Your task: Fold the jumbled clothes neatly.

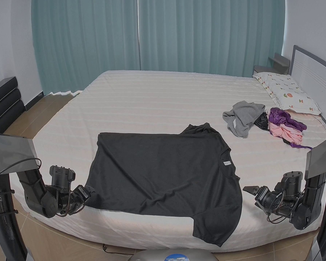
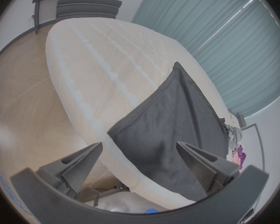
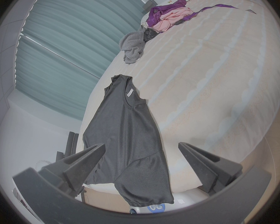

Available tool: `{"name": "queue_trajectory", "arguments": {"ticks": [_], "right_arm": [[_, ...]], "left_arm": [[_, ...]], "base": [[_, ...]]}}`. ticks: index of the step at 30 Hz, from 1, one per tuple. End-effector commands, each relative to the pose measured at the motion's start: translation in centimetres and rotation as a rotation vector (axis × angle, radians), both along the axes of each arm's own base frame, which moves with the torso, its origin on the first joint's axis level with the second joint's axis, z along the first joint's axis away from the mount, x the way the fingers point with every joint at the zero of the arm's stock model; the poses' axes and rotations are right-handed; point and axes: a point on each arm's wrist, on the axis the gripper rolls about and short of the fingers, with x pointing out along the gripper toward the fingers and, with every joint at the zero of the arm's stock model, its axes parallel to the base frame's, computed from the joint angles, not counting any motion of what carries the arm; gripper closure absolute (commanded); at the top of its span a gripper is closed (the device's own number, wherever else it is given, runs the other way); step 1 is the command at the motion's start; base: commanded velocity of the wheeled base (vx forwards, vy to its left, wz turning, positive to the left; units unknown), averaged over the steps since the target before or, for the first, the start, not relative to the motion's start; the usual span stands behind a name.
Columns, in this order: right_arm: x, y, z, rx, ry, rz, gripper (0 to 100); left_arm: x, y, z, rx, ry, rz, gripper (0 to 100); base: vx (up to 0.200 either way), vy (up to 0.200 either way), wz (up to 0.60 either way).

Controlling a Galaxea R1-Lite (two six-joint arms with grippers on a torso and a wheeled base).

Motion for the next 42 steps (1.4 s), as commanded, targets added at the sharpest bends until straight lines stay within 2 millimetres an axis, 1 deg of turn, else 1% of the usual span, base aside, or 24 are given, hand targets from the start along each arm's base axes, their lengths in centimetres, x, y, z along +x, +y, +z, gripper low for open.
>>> {"name": "queue_trajectory", "arguments": {"ticks": [1,6,9,10,16,22,26,32,37,38,42], "right_arm": [[0.0,0.1,-0.1,0.000,0.001,0.003,0],[0.0,0.1,-0.1,0.000,0.001,0.005,0],[0.0,0.1,-0.1,0.000,0.001,0.005,0],[0.0,0.1,-0.1,0.000,0.001,0.005,0],[0.0,0.1,-0.1,0.000,0.003,0.005,0],[-0.1,0.2,-0.3,-0.005,0.014,0.009,0],[-0.1,0.2,-0.5,-0.007,0.018,0.012,0],[-0.1,0.5,-0.9,-0.039,0.021,0.048,0],[-0.2,1.2,-1.3,-0.056,0.030,0.092,0],[-0.3,1.5,-1.7,-0.066,0.042,0.113,0],[-0.3,1.8,-2.1,-0.097,0.043,0.149,0]], "left_arm": [[0.6,0.0,-1.4,0.034,0.027,0.000,0],[1.5,-0.1,-1.7,0.043,0.015,-0.002,0],[1.5,-0.1,-1.8,0.053,0.016,-0.012,0],[1.5,-0.1,-1.8,0.057,0.016,-0.013,100],[1.4,0.2,-2.2,0.105,0.031,0.030,100],[0.1,1.3,-1.4,0.111,0.044,0.064,100],[-0.6,1.3,-0.9,0.117,0.046,0.058,100],[-0.7,1.3,-0.9,0.124,0.050,0.049,100],[-0.8,1.3,-1.1,0.129,0.061,0.042,100],[-0.9,1.2,-1.2,0.130,0.067,0.040,100],[-1.0,1.2,-1.2,0.130,0.070,0.039,100]], "base": [[0.000,0.000,0.00],[0.000,0.000,0.00],[0.000,0.000,0.00],[0.000,0.000,0.00],[0.000,0.000,0.00],[0.000,0.000,0.00],[0.000,0.000,0.00],[0.000,0.000,0.00],[0.000,0.000,0.00],[0.000,0.000,0.00],[0.000,0.000,0.00]]}}
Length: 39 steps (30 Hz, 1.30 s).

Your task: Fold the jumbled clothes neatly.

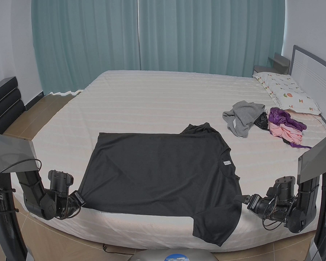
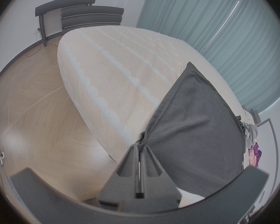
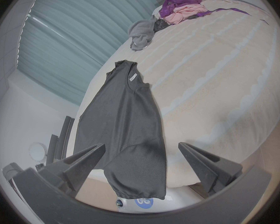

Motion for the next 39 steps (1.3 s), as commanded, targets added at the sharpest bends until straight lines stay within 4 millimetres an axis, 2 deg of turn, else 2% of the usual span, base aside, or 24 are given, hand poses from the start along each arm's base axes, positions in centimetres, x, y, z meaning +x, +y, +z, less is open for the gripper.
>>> {"name": "queue_trajectory", "arguments": {"ticks": [1,12,17,19,20,23,37,38,39], "right_arm": [[0.3,0.5,-0.7,-0.018,0.012,0.030,0],[2.4,1.8,-0.5,-0.052,-0.010,0.081,0],[3.9,1.6,0.1,-0.072,0.009,0.065,0],[3.9,1.6,0.1,-0.072,0.009,0.065,0],[4.8,1.2,0.1,-0.089,0.021,0.060,0],[5.3,1.0,-0.1,-0.090,0.028,0.063,0],[6.3,2.7,-1.3,-0.141,0.094,0.129,0],[6.3,2.7,-1.3,-0.144,0.095,0.128,100],[6.3,2.7,-1.4,-0.156,0.098,0.128,100]], "left_arm": [[-0.2,-0.1,0.0,-0.001,0.004,-0.004,100],[-0.2,-0.1,0.0,-0.007,0.006,-0.009,100],[-0.2,-0.1,0.0,-0.008,0.006,-0.007,100],[-0.2,-0.1,0.0,-0.008,0.006,-0.007,100],[-0.2,-0.1,0.1,-0.009,0.001,-0.006,100],[-0.2,-0.1,0.1,-0.010,0.000,-0.007,100],[-0.2,-0.2,0.1,-0.013,0.002,-0.010,100],[-0.2,-0.2,0.1,-0.013,0.002,-0.010,100],[-0.2,-0.2,0.1,-0.013,0.002,-0.010,100]], "base": [[0.000,0.000,0.00],[0.000,0.000,0.00],[0.000,0.000,0.00],[0.000,0.000,0.00],[0.000,0.000,0.00],[0.000,0.000,0.00],[0.000,0.000,0.00],[0.000,0.000,0.00],[0.000,0.000,0.00]]}}
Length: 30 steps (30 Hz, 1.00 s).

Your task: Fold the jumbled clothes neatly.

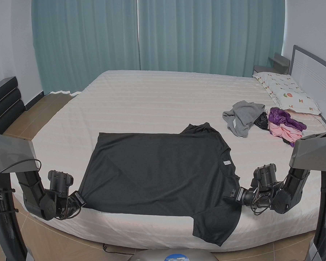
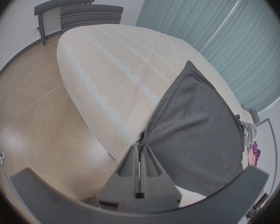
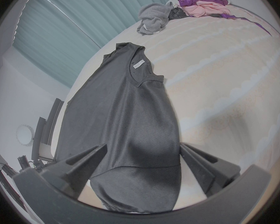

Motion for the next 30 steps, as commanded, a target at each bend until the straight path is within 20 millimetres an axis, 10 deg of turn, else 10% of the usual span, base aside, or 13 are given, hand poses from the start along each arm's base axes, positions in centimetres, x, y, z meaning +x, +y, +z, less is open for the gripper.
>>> {"name": "queue_trajectory", "arguments": {"ticks": [1,19,30], "right_arm": [[0.1,0.2,-0.3,-0.024,0.006,0.006,100],[-2.6,-3.5,1.1,-0.089,0.054,-0.004,100],[-0.4,-3.1,1.5,-0.052,-0.112,-0.018,100]], "left_arm": [[0.0,0.0,0.0,0.000,-0.001,0.000,100],[-0.3,0.0,-0.3,0.014,0.022,-0.016,100],[0.4,0.3,0.3,0.014,-0.022,-0.005,100]], "base": [[0.000,0.000,0.00],[0.000,0.000,0.00],[0.000,0.000,0.00]]}}
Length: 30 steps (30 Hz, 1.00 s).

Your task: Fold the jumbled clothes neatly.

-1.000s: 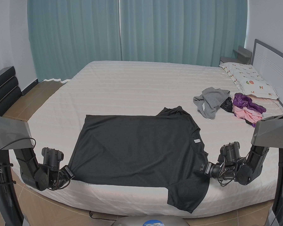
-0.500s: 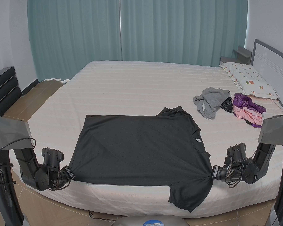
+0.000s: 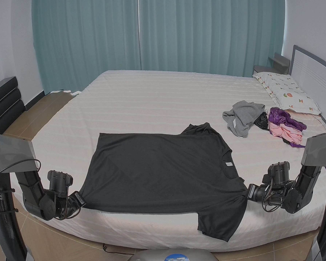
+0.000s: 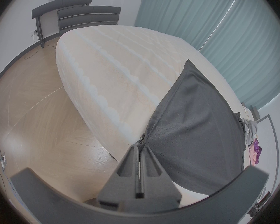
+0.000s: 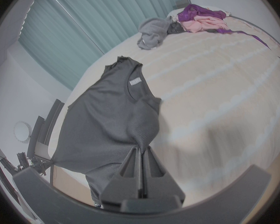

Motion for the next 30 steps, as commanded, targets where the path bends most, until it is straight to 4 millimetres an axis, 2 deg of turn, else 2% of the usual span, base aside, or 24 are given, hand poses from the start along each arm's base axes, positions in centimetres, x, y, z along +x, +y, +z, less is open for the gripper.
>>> {"name": "queue_trajectory", "arguments": {"ticks": [1,6,13,14,19,24,27,30], "right_arm": [[1.1,0.1,0.0,0.009,-0.048,-0.003,100],[2.8,0.1,0.2,0.017,-0.095,-0.013,100],[4.8,0.5,-1.1,0.023,-0.106,0.011,100],[5.0,0.5,-1.3,0.028,-0.104,0.017,0],[5.3,0.5,-1.3,0.048,-0.110,0.030,0],[3.8,-0.3,0.5,0.068,-0.116,0.044,0],[1.5,-0.9,1.1,0.083,-0.086,0.113,0],[-1.2,-0.9,0.1,0.037,-0.024,0.214,0]], "left_arm": [[0.7,0.2,0.3,-0.006,-0.032,0.016,100],[1.2,0.3,0.4,-0.016,-0.069,0.033,100],[1.7,0.2,0.2,-0.029,-0.078,0.039,100],[1.7,0.2,0.1,-0.028,-0.075,0.038,100],[1.7,0.2,-0.1,-0.030,-0.067,0.038,100],[1.7,0.2,-0.4,-0.047,-0.057,0.024,100],[1.6,0.2,-0.4,-0.051,-0.055,0.021,100],[1.5,0.2,-0.4,-0.053,-0.053,0.020,100]], "base": [[0.000,0.000,0.00],[0.000,0.000,0.00],[0.000,0.000,0.00],[0.000,0.000,0.00],[0.000,0.000,0.00],[0.000,0.000,0.00],[0.000,0.000,0.00],[0.000,0.000,0.00]]}}
